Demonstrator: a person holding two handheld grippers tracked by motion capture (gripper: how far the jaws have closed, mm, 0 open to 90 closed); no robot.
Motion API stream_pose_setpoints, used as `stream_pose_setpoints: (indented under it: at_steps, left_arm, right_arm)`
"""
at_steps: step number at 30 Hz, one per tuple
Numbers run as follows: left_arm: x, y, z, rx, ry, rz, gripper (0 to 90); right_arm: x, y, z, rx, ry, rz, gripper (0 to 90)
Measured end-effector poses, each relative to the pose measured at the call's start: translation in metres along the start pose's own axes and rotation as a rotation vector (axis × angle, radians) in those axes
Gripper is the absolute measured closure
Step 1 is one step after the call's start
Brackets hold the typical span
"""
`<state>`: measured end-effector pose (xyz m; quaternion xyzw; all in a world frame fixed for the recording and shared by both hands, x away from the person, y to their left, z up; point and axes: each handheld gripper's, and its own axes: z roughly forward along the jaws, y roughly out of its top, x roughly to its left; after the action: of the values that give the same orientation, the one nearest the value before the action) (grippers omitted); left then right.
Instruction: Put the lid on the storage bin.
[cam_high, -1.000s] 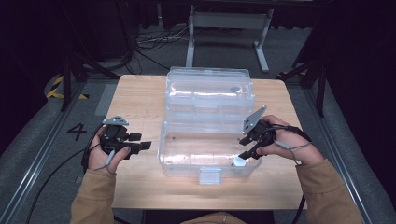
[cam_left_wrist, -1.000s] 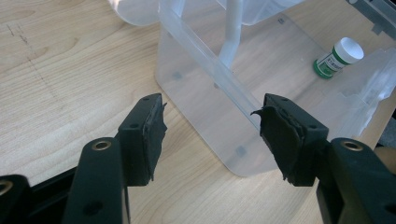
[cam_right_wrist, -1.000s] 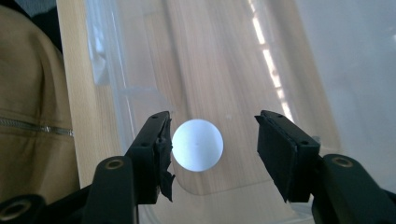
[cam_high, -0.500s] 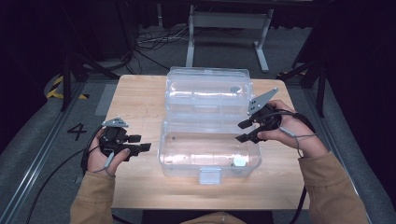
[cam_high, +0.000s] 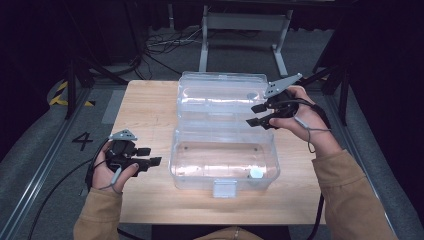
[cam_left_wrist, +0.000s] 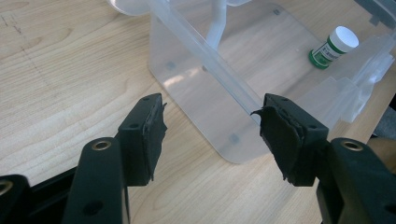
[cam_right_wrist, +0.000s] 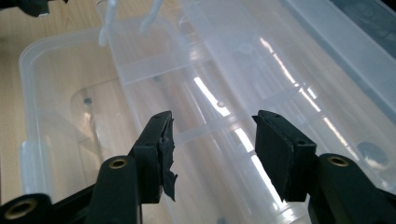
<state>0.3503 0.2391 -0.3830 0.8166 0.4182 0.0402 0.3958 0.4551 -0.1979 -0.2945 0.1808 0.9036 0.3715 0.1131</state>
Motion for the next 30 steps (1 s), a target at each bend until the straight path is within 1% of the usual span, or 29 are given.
stream_pose_setpoints:
  at_steps: [1, 2, 4, 5, 6, 7, 9, 10, 13, 17, 19, 20, 21, 25, 30]
  left_arm:
    - [0.0, 0.0, 0.0, 0.0, 0.0, 0.0, 40.5]
    - [-0.002, -0.001, 0.0, 0.001, -0.003, -0.003, 40.5]
    - [-0.003, -0.001, 0.0, 0.0, -0.003, 0.0, 40.5]
    - [-0.003, 0.0, 0.0, 0.0, -0.006, -0.001, 40.5]
    - [-0.005, 0.001, 0.0, -0.006, -0.012, 0.007, 40.5]
    - [-0.005, 0.001, 0.001, -0.006, -0.016, 0.007, 40.5]
    - [-0.006, 0.002, 0.002, -0.004, -0.018, 0.012, 40.5]
    - [-0.006, 0.002, 0.003, -0.001, -0.019, 0.017, 40.5]
    - [-0.007, 0.003, 0.005, -0.003, -0.025, 0.02, 41.0]
    - [-0.007, 0.002, 0.006, -0.013, -0.032, 0.023, 41.8]
    - [-0.007, 0.002, 0.007, -0.015, -0.036, 0.026, 41.8]
    - [-0.007, 0.002, 0.007, -0.014, -0.04, 0.037, 41.6]
    - [-0.008, 0.002, 0.008, -0.017, -0.041, 0.04, 41.6]
    - [-0.009, 0.002, 0.008, -0.021, -0.047, 0.051, 41.5]
    - [-0.011, 0.003, 0.011, -0.021, -0.061, 0.06, 40.6]
  right_arm:
    - [0.0, 0.0, 0.0, 0.0, 0.0, 0.0, 47.4]
    - [-0.004, 0.004, 0.002, -0.017, -0.015, 0.009, 47.4]
    - [-0.006, 0.005, 0.003, -0.024, -0.02, 0.012, 47.4]
    - [-0.008, 0.006, 0.005, -0.028, -0.028, 0.017, 47.4]
    - [-0.012, 0.008, 0.008, -0.032, -0.037, 0.014, 47.3]
    - [-0.015, 0.009, 0.011, -0.034, -0.034, 0.024, 47.3]
    - [-0.016, 0.009, 0.013, -0.035, -0.033, 0.031, 47.3]
    - [-0.019, 0.01, 0.017, -0.039, -0.032, 0.035, 47.3]
    - [-0.021, 0.012, 0.027, -0.027, -0.024, 0.038, 47.3]
    - [-0.024, 0.015, 0.036, -0.029, -0.017, 0.046, 47.3]
    - [-0.026, 0.016, 0.041, -0.018, -0.008, 0.061, 46.6]
    - [-0.027, 0.016, 0.044, -0.005, -0.004, 0.071, 46.7]
    - [-0.028, 0.015, 0.046, -0.001, -0.006, 0.07, 47.2]
    - [-0.029, 0.015, 0.048, -0.01, -0.003, 0.08, 48.5]
    - [-0.029, 0.017, 0.048, -0.001, -0.002, 0.07, 52.6]
